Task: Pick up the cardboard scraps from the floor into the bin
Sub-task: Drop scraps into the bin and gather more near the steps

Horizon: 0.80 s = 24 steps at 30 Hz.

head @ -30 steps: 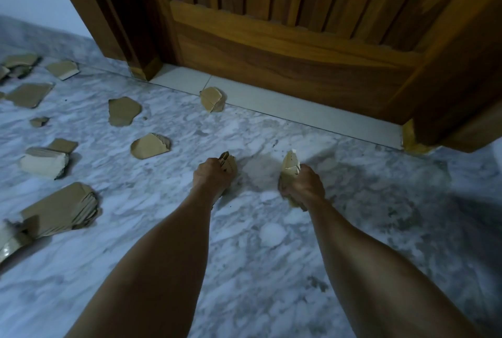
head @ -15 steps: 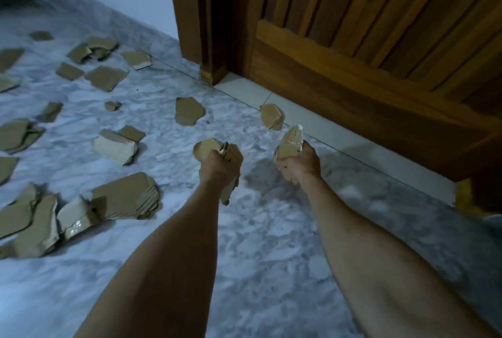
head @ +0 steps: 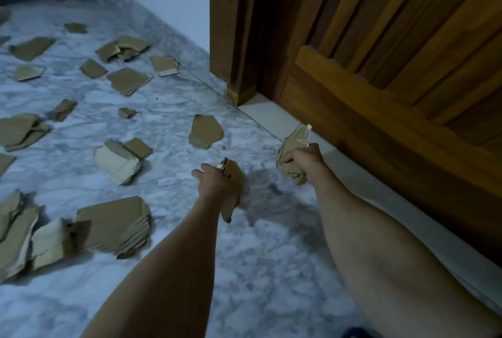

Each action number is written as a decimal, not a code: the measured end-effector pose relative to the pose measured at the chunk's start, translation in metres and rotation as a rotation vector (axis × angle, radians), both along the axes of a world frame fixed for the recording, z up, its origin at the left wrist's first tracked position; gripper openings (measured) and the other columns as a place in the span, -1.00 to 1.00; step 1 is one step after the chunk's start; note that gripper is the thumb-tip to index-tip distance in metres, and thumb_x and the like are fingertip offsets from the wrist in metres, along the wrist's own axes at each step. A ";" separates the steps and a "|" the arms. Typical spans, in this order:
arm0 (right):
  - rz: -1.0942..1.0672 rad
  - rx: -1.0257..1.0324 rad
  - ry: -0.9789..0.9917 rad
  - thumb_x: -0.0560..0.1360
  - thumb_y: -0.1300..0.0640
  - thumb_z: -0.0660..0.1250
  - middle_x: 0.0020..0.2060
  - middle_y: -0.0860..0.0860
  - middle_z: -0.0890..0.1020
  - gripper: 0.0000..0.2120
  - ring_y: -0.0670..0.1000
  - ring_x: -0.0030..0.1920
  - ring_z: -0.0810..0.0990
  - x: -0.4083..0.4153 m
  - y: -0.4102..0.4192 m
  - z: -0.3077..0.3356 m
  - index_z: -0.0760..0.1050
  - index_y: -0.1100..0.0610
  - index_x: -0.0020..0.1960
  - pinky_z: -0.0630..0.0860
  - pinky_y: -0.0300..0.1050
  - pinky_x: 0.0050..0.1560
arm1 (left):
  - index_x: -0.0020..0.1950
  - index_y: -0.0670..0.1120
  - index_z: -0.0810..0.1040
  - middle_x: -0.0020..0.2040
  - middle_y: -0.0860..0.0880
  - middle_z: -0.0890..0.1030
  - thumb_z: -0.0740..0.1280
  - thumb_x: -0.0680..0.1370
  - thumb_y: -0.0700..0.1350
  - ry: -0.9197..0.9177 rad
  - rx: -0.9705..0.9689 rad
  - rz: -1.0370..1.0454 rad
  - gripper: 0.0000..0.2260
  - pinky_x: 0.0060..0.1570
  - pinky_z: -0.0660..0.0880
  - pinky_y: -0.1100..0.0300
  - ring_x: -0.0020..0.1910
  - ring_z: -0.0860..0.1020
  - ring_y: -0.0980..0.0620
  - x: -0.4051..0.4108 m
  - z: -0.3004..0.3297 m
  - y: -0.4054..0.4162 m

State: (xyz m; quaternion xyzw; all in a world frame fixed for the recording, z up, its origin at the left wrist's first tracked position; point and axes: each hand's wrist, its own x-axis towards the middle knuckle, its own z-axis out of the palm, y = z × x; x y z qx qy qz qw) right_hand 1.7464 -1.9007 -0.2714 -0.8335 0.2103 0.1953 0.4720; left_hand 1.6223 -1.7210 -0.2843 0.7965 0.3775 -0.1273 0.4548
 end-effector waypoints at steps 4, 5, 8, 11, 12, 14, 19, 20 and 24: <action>0.076 -0.063 0.109 0.21 0.27 0.57 0.20 0.16 0.56 -0.16 0.19 0.10 0.60 0.039 -0.020 -0.015 0.25 0.25 0.40 0.63 -0.02 -0.11 | 0.33 -0.27 0.33 0.35 -0.23 0.21 0.33 0.55 0.06 0.087 0.080 0.047 -0.49 0.04 0.53 -0.02 -0.02 0.56 -0.26 0.018 -0.014 -0.011; 0.110 -0.074 0.134 0.19 0.26 0.58 0.19 0.17 0.57 -0.11 0.17 0.06 0.61 0.047 -0.022 -0.021 0.24 0.27 0.42 0.61 -0.06 -0.18 | 0.33 -0.26 0.33 0.36 -0.24 0.19 0.36 0.54 0.01 0.104 0.080 0.058 -0.50 0.03 0.52 -0.03 0.02 0.56 -0.28 0.021 -0.014 -0.011; 0.157 -0.099 0.174 0.21 0.22 0.59 0.11 0.18 0.56 -0.02 0.17 -0.05 0.63 0.064 -0.013 -0.030 0.10 0.24 0.46 0.58 -0.08 -0.29 | 0.26 -0.25 0.36 0.38 -0.24 0.16 0.41 0.53 -0.07 0.178 0.062 0.062 -0.58 -0.07 0.48 -0.01 -0.18 0.51 -0.19 0.028 -0.013 -0.008; 0.280 -0.341 0.102 0.22 0.15 0.59 0.21 0.19 0.51 -0.09 0.21 0.15 0.55 0.075 0.001 -0.025 0.16 0.24 0.41 0.56 0.06 0.10 | 0.25 -0.23 0.33 0.33 -0.24 0.24 0.38 0.55 -0.07 0.163 0.107 0.105 -0.60 -0.06 0.44 -0.03 -0.08 0.53 -0.28 0.029 -0.012 -0.016; 0.325 -0.434 0.084 0.24 0.13 0.60 0.30 0.22 0.44 -0.11 0.24 0.27 0.47 0.076 0.004 -0.023 0.18 0.24 0.41 0.50 0.09 0.23 | 0.30 -0.22 0.29 0.32 -0.26 0.25 0.39 0.54 -0.08 0.156 0.119 0.123 -0.55 0.00 0.44 -0.07 0.04 0.53 -0.34 0.028 -0.010 -0.020; 0.346 -0.495 0.076 0.28 0.14 0.59 0.42 0.24 0.27 -0.08 0.26 0.40 0.31 0.073 0.009 -0.021 0.11 0.20 0.46 0.41 0.11 0.33 | 0.42 -0.23 0.22 0.35 -0.28 0.27 0.41 0.54 -0.09 0.192 0.117 0.161 -0.43 0.13 0.45 -0.09 0.23 0.48 -0.35 0.026 -0.008 -0.022; 0.453 -0.388 -0.056 0.36 0.23 0.51 0.20 0.15 0.57 -0.36 0.22 0.16 0.57 0.054 0.021 -0.022 0.28 0.14 0.34 0.48 -0.06 -0.06 | 0.26 -0.22 0.52 0.34 -0.25 0.38 0.34 0.57 -0.03 0.249 0.084 0.132 -0.66 -0.05 0.41 0.09 0.02 0.48 -0.15 0.015 -0.008 -0.003; 0.466 -0.323 -0.041 0.35 0.22 0.52 0.20 0.13 0.56 -0.36 0.21 0.16 0.57 0.051 0.027 -0.020 0.30 0.14 0.34 0.45 -0.08 -0.08 | 0.23 -0.22 0.54 0.28 -0.22 0.44 0.35 0.56 -0.02 0.254 0.077 0.114 -0.66 -0.04 0.43 0.09 -0.02 0.50 -0.13 0.011 -0.006 0.003; 0.450 0.011 0.022 0.31 0.25 0.60 0.37 0.11 0.46 -0.19 0.17 0.33 0.46 0.037 0.075 -0.012 0.27 0.20 0.44 0.47 -0.09 0.05 | 0.18 -0.29 0.60 0.07 -0.24 0.64 0.55 0.43 -0.09 0.270 -0.056 0.171 -0.58 0.14 0.58 -0.05 0.14 0.62 -0.23 -0.012 0.002 0.040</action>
